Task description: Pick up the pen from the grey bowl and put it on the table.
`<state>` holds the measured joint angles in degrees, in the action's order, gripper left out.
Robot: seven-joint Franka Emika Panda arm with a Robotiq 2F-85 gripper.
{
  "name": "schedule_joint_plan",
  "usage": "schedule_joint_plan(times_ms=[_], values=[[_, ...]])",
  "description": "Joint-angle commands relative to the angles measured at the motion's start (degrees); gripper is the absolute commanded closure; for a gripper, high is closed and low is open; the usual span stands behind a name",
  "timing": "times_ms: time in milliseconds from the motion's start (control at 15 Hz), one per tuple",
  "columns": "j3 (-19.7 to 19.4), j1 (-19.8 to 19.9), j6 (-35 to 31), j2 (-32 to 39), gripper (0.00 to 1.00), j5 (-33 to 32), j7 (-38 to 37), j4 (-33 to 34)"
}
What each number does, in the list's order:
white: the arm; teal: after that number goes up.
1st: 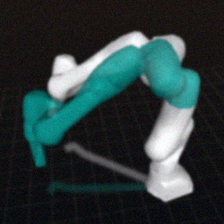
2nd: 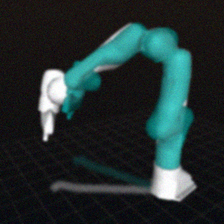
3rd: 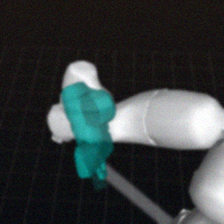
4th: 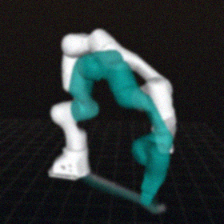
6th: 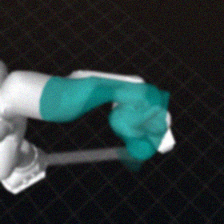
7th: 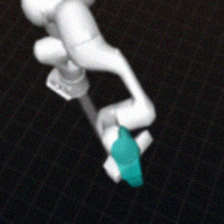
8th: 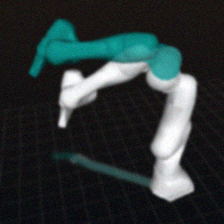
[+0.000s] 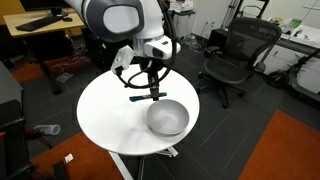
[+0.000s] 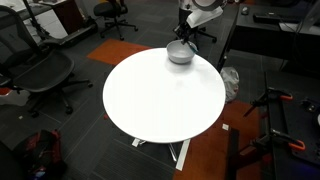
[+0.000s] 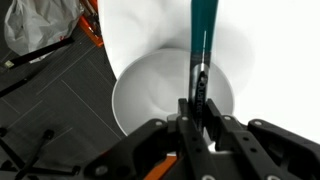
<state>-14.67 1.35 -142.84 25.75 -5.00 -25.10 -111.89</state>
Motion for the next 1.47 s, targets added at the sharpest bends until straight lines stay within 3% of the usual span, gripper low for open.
schedule_joint_plan(times_ms=[0,533,867,1400], values=[[0.8,-1.9,-0.9,-2.4,0.95,-3.0,0.9,-3.8],[5.0,-2.0,-4.1,-2.7,0.95,-3.0,8.2,-7.8],[8.2,0.1,-8.3,-1.2,0.95,0.8,14.7,-9.6],[11.5,2.6,-8.5,1.7,0.95,6.3,21.4,-8.7]])
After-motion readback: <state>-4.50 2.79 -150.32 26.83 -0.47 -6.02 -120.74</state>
